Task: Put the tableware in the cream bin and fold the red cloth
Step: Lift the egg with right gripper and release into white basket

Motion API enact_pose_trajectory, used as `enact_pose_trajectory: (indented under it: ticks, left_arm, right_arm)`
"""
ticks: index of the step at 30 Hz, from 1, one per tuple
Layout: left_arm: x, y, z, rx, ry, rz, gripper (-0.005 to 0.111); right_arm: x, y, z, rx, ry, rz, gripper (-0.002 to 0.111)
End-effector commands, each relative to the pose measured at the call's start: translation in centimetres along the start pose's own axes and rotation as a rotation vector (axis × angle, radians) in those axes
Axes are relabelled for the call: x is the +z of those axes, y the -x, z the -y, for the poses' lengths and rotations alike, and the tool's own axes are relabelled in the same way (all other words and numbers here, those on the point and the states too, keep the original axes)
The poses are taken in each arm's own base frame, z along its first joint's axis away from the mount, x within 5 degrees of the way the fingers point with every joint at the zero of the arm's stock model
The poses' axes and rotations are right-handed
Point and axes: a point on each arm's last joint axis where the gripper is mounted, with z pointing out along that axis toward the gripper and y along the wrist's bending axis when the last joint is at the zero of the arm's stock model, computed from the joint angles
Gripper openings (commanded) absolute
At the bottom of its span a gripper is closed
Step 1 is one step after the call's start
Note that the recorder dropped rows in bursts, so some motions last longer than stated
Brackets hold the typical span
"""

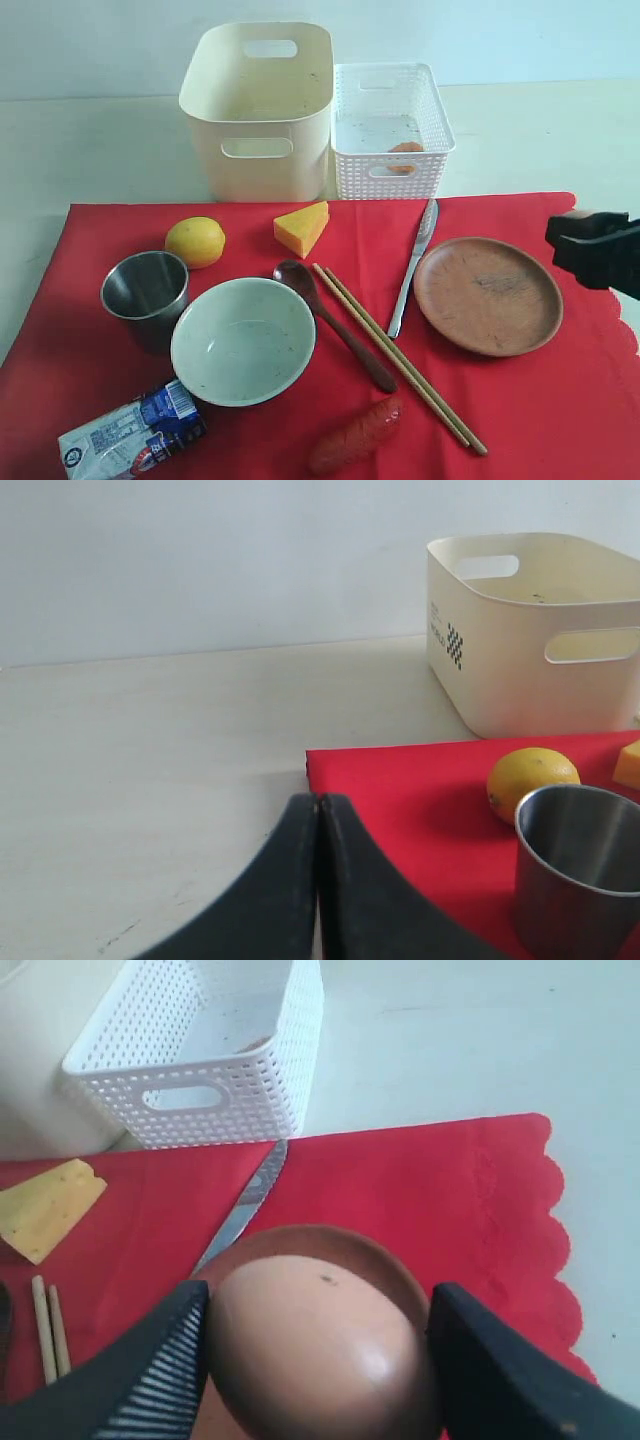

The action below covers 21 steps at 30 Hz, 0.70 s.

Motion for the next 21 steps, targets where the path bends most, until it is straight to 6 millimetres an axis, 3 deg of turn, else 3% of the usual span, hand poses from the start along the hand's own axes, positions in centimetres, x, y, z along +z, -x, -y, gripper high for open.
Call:
enact_pose_trajectory:
  ticks: [1, 10, 15, 21]
  left_arm:
    - [0.0, 0.1, 0.0, 0.000, -0.003, 0.010, 0.003]
    - [0.0, 0.1, 0.0, 0.000, -0.003, 0.010, 0.003]
    - [0.0, 0.1, 0.0, 0.000, -0.003, 0.010, 0.003]
    - [0.0, 0.1, 0.0, 0.000, -0.003, 0.010, 0.003]
  right_arm:
    - [1.2, 1.9, -0.6, -0.001, 0.012, 0.029, 0.000]
    - [6.2, 6.0, -5.6, -0.145, 0.158, 0.039, 0.000]
    - [10.9, 8.8, -7.3, -0.180, 0.164, 0.051, 0.000]
    - [17.5, 9.9, -8.4, -0.210, 0.154, 0.025, 0.000]
